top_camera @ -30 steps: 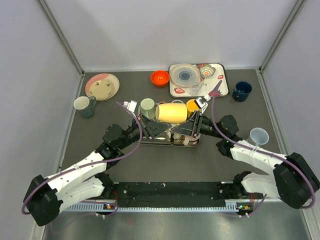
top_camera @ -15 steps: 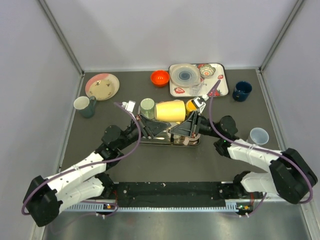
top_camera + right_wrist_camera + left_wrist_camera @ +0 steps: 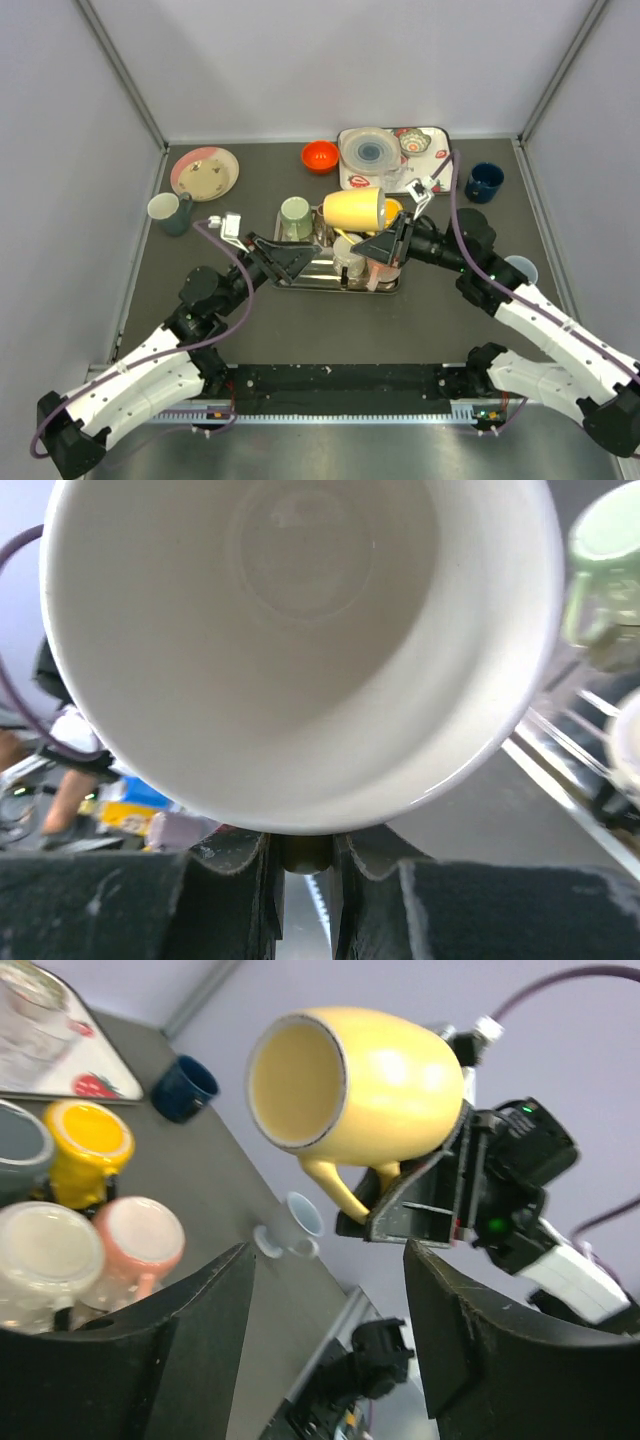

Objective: Turn the mug right side up

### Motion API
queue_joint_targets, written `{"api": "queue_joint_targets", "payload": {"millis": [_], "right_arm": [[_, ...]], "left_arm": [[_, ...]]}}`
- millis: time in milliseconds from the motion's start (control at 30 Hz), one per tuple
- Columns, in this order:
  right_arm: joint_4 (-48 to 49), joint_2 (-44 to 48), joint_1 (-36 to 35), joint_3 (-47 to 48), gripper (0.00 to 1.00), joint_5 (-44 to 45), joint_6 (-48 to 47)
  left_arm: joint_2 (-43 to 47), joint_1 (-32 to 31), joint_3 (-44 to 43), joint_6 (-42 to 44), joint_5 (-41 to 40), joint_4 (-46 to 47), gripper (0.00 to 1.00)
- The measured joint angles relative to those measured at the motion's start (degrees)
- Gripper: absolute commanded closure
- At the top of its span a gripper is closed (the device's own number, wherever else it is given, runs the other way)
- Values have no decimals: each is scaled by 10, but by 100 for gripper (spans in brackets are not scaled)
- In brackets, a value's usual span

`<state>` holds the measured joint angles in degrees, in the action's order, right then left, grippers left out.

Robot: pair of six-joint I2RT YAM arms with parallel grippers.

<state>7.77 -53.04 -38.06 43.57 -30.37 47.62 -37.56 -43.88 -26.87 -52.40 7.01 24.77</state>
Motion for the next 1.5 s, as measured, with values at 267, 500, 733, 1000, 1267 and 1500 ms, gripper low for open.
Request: {"api": "queue_joint_targets", "payload": {"millis": [267,500,733,1000,1267,1500], "right_arm": [[-330,-13,75,160,100,231,-141],[-443,-120,234,248,100,445,-186],[-472,-243,375,313,100,475,-179],[-480,-367,498,362,100,485,-176],[-489,-479,517,396,100,459,-181],[-494,-558,527,443,100,450,-181]], "left_arm": [[63,3,-12,56,-131,-129,38],[69,4,-41,62,-210,-245,44],[72,4,-49,59,-260,-331,47],[93,4,-49,58,-290,-378,48],[84,4,-45,58,-294,-385,49],[39,4,-45,63,-301,-386,50]]}}
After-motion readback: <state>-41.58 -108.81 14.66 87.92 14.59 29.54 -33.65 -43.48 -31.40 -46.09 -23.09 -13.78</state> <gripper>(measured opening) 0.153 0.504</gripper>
